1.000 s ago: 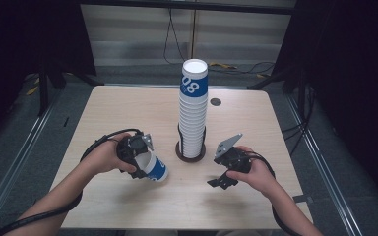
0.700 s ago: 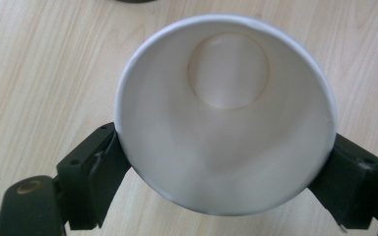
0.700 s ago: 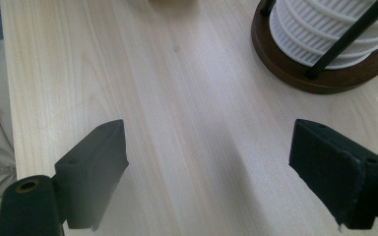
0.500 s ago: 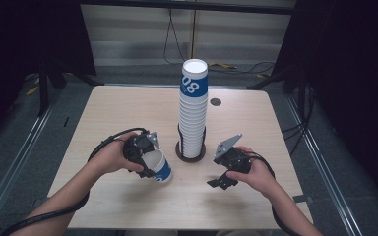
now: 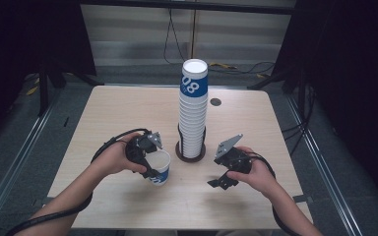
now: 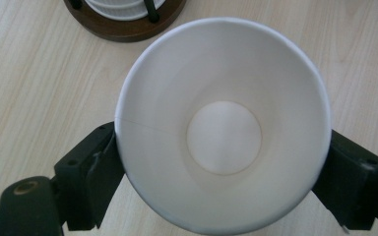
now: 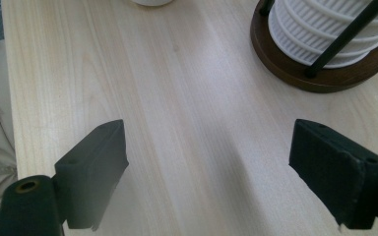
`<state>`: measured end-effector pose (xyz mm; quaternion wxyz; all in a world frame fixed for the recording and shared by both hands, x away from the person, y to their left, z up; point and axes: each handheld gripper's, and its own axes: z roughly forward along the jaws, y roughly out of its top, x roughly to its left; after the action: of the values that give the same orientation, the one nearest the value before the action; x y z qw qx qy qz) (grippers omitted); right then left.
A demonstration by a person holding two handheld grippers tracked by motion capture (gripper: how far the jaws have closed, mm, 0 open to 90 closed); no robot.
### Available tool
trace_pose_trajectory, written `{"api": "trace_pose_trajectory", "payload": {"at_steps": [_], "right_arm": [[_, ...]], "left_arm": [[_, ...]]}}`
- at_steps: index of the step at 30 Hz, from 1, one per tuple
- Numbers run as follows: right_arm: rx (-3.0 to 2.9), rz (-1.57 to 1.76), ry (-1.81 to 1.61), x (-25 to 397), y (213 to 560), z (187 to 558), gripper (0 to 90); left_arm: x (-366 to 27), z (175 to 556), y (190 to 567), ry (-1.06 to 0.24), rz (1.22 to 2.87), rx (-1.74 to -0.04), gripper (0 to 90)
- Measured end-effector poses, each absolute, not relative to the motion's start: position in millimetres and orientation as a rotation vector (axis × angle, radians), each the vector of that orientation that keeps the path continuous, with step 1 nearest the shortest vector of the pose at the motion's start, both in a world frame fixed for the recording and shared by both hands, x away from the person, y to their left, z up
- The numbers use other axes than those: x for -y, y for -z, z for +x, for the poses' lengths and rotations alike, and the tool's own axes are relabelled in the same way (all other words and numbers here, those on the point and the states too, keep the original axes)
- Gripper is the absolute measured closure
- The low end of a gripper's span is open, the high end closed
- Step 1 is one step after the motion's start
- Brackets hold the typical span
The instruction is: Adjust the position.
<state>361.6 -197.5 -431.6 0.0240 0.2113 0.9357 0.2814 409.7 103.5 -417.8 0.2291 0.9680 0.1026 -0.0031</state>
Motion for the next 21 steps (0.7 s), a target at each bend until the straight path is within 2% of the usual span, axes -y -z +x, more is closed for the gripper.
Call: {"api": "trace_pose_trajectory", "payload": {"at_steps": [21], "right_arm": [[-2.893, 0.649, -0.869, 198, 432, 362, 13.7]], "left_arm": [[-114, 404, 445, 0.027, 2.541, -0.308, 16.8]]}}
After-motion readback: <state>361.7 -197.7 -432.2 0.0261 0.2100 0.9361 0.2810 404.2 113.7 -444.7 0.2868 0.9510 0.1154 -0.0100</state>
